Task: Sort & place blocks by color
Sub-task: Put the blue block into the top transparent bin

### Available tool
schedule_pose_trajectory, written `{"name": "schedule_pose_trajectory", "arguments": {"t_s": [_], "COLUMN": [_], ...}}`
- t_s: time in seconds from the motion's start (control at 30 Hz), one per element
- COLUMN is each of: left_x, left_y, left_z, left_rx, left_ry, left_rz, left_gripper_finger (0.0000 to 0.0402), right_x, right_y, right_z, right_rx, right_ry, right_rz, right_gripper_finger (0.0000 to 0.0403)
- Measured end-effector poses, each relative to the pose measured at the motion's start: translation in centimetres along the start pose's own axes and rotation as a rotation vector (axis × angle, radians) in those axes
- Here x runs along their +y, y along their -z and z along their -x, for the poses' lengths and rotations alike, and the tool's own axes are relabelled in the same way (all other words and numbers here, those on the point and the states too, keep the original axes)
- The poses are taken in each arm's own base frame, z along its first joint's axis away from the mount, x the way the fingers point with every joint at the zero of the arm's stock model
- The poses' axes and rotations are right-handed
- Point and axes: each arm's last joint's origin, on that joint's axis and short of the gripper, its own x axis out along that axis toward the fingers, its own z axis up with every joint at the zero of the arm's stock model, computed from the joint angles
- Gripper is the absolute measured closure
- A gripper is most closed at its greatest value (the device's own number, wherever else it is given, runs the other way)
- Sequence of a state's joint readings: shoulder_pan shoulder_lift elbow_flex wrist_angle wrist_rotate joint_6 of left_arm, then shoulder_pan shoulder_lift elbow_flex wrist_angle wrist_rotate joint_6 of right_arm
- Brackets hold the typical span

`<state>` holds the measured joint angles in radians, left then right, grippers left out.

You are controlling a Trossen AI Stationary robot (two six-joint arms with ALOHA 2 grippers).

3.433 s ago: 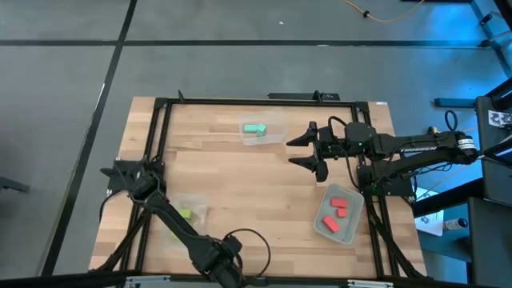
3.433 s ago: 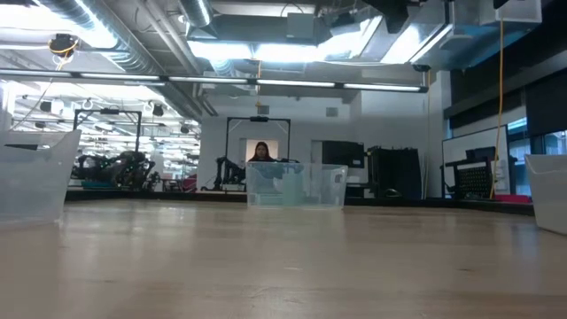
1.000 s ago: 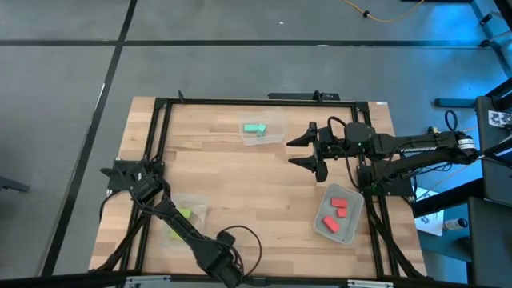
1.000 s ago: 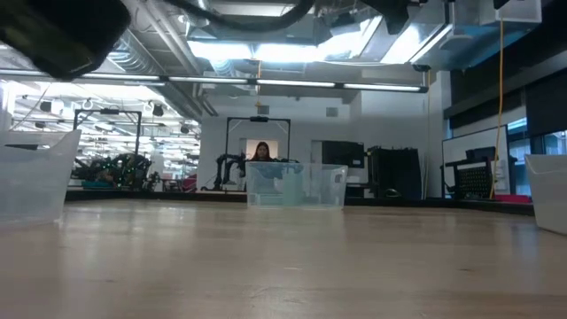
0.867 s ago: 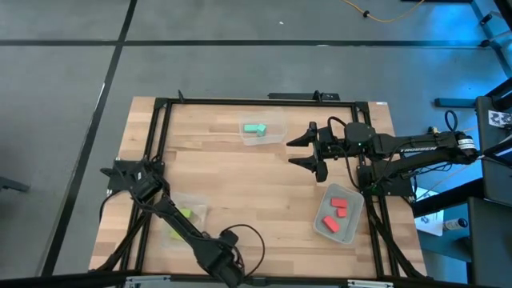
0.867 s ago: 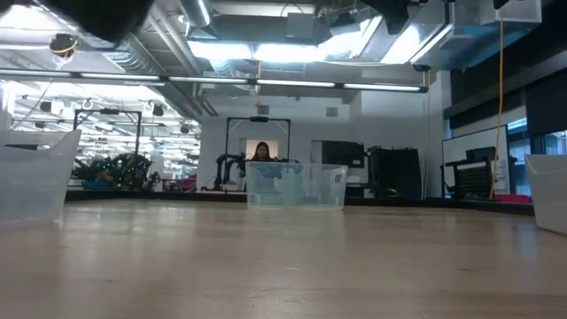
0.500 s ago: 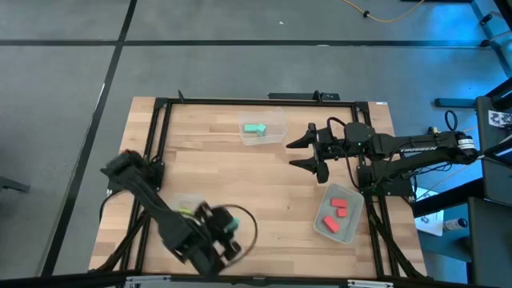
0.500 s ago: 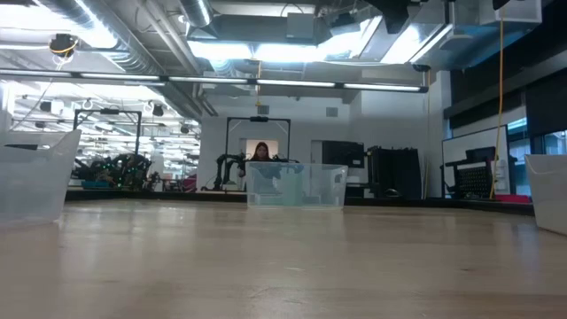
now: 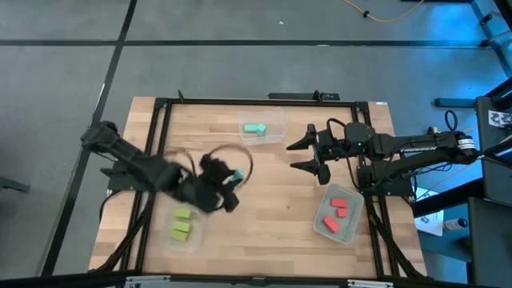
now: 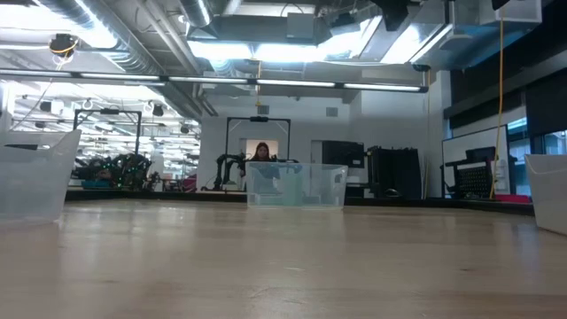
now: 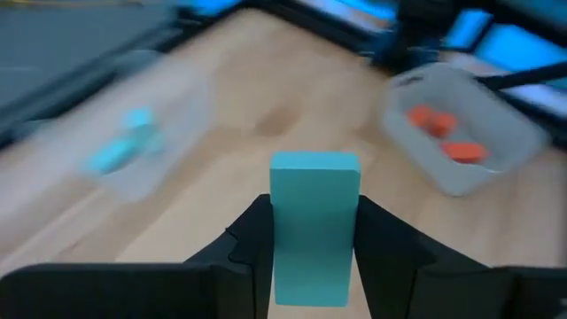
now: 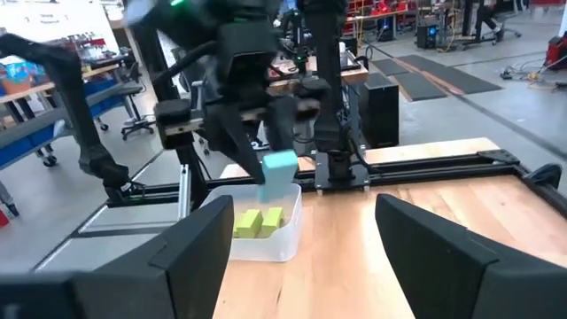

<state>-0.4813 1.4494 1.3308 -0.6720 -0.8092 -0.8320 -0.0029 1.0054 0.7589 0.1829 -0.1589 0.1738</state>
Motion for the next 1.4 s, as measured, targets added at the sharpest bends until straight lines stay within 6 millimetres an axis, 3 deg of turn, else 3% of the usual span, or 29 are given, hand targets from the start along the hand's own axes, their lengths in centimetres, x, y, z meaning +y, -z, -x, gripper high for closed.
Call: {"name": "schedule_pose_trajectory", "arguments": {"t_s": [0.17,0.37,0.6,0.9,1.27,1.4], "left_x": [3.3,7.8,12.1,12.1,11.5,10.8], "left_y": [-2.1,-4.6,-4.3,-4.5,-4.4,-4.2], "left_z": [-3.0,-4.3,-5.7,-5.4,-5.0,-5.1], "left_rx": [-0.106,-0.371,-0.408,-0.445,-0.493,-0.517], "left_ry": [0.259,0.478,0.622,0.651,0.558,0.550], "left_rz": [0.005,-0.041,-0.044,-0.056,-0.031,-0.017], "left_gripper_finger": [0.0288,0.0288,0.0288,0.0288,0.0288,0.0288], "right_x": [0.0,0.0,-0.1,-0.1,-0.1,-0.3], "right_y": [0.0,0.0,-0.1,-0.2,-0.2,-0.1], "right_z": [0.0,0.0,0.0,0.0,0.0,-0.7], "right_rx": [0.000,-0.003,-0.019,-0.021,-0.023,-0.043], "right_ry": [0.000,0.002,0.037,0.035,0.031,0.059], "right_rz": [0.041,0.052,0.047,0.022,0.019,-0.068], "right_gripper_finger": [0.0124,0.0124,0.0124,0.0124,0.0124,0.0124]}}
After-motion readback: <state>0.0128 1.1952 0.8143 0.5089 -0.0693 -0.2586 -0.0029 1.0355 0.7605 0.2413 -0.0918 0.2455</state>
